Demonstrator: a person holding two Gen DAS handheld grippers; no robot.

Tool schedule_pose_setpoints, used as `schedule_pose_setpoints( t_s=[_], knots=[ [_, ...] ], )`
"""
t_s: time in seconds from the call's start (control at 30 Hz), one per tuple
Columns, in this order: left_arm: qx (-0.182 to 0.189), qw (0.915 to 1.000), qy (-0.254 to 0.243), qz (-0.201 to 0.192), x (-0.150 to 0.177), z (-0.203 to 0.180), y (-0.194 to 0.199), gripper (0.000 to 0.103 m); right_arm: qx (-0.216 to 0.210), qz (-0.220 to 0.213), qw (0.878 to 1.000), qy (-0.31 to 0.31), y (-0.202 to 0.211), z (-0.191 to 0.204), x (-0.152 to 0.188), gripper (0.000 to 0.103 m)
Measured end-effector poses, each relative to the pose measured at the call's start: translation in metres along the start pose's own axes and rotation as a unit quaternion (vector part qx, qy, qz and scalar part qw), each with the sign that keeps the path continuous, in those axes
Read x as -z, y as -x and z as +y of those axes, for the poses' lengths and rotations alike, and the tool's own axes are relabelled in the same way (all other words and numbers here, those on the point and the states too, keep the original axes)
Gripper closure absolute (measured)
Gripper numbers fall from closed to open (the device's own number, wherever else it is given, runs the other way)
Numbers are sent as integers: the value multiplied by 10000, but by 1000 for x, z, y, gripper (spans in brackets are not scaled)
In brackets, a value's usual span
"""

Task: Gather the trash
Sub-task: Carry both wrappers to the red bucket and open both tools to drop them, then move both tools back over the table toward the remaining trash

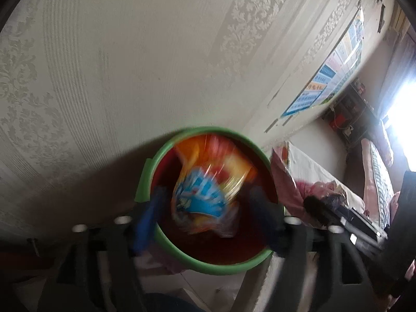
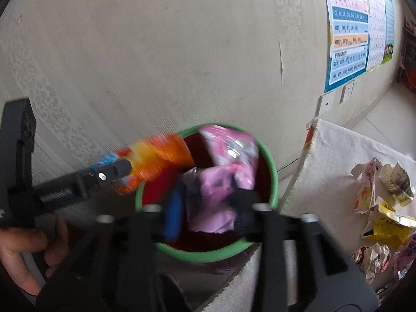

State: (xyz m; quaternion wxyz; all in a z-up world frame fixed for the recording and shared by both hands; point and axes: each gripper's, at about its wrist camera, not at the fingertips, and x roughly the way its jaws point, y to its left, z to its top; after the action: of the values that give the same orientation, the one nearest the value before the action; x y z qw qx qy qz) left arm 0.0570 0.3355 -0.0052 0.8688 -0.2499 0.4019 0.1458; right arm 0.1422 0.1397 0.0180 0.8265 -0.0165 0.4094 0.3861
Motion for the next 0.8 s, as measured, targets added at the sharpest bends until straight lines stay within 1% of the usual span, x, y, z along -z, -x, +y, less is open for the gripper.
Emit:
schedule_pose_setpoints(
  t_s=[0.03,0.07,0.1,0.13,0.2,0.27,0.37,0.43,0.53,0.6,0.73,0.8],
  knots=[
    [2,10000,11,-35,0,1,2,20,7,-13,10000,6,0,1,2,43],
    [3,10000,31,-79,0,1,4,18,9,-28,10000,4,1,0,3,37],
    [-4,9999,68,-128,-1,2,6,15,16,-35,10000,6,2,-1,5,33],
    [-5,9998,125,-174,0,3,8,9,24,-45,10000,16,4,-1,5,22],
    [-19,9994,224,-262,2,6,12,8,73,-132,9999,58,10,-2,9,9],
    [-53,9992,251,-317,3,6,15,8,189,-169,9995,162,17,-1,12,5],
    [-176,9988,179,-431,8,2,24,8,499,-143,9982,309,29,-2,18,5],
    [-285,9983,12,-500,13,-8,30,8,678,-168,9971,293,41,-4,25,5],
    [-306,9973,-277,-610,22,-27,40,8,897,-233,9954,237,65,-10,36,5],
    [-282,9965,-487,-621,29,-43,44,8,1120,-288,9929,268,81,-15,44,5],
    [-158,9934,-966,-595,47,-79,52,8,1193,-395,9921,10,109,-33,55,5],
    [-28,9923,-1103,-568,55,-97,54,8,1252,-435,9911,-143,125,-45,62,5]
  ],
)
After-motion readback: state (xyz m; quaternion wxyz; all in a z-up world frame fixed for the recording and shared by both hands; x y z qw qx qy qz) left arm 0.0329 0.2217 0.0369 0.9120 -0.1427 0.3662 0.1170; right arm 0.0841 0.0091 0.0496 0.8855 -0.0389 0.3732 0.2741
